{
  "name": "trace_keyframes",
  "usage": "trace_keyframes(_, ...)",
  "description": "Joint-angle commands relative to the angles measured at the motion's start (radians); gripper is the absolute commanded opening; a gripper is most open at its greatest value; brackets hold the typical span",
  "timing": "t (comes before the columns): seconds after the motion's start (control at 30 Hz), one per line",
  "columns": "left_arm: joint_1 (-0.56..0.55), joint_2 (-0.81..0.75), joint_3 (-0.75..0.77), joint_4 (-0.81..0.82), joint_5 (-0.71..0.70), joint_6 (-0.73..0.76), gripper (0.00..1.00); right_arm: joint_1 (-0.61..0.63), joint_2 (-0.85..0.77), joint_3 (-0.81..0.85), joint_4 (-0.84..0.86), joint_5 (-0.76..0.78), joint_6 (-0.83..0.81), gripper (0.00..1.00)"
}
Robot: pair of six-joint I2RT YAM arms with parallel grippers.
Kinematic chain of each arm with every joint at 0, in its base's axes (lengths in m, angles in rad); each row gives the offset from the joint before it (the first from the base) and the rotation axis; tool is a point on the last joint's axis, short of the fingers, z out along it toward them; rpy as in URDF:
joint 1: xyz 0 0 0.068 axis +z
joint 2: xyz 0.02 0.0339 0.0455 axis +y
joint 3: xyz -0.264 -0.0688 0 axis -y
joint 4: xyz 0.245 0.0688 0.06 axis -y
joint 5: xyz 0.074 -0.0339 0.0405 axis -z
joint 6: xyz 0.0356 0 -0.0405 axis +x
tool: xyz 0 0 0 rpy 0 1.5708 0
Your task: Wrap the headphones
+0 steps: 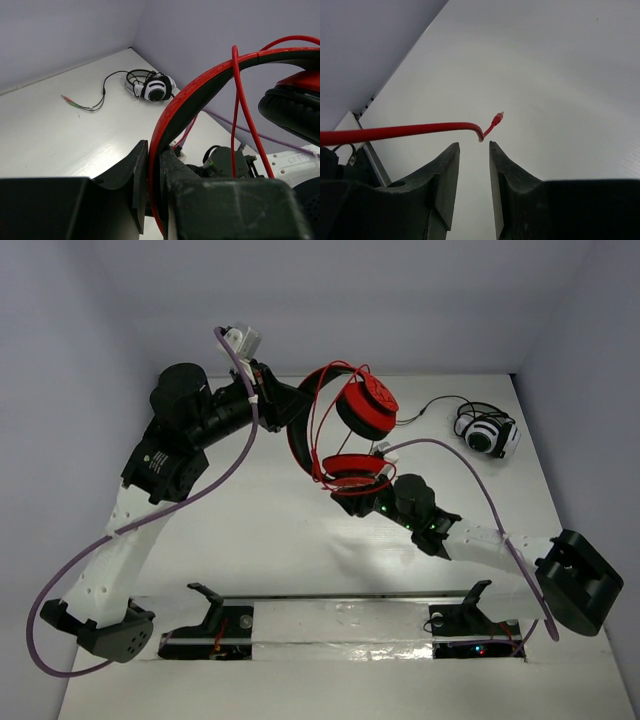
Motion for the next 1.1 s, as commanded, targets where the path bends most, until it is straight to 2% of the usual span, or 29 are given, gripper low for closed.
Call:
trace_keyframes(0.0,0.005,0.001,0.065,0.068,-0.003,-0.045,0.0,-0.008,0.021,-0.012,0.104,-0.008,0.021,0.36)
trace_keyframes(0.17,0.005,0.007,0.072,0.07,-0.002,-0.044,0.0,-0.008,0.018,-0.023,0.125,0.014,0.025,0.34)
trace_keyframes(0.37,0.005,0.007,0.066,0.071,-0.002,-0.054,0.0,-0.008,0.021,-0.023,0.118,0.101,0.024,0.39)
trace_keyframes(0.5,0.005,0.004,0.071,0.065,-0.008,-0.06,0.0,-0.008,0.018,-0.003,0.035,0.178,0.008,0.39)
trace_keyframes(0.67,0.005,0.004,0.058,0.08,0.009,-0.07,0.0,-0.008,0.018,-0.012,0.058,0.184,0.01,0.45)
trace_keyframes(0.83,0.005,0.002,0.039,0.082,0.004,-0.073,0.0,-0.008,0.034,-0.035,0.202,0.143,0.018,0.44)
trace_keyframes(0.93,0.005,0.002,0.037,0.082,0.004,-0.077,0.0,-0.008,0.043,-0.041,0.279,0.14,0.01,0.35)
trace_keyframes(1.07,0.005,0.004,0.046,0.071,-0.025,-0.077,0.0,-0.008,0.047,-0.031,0.309,0.089,0.016,0.18)
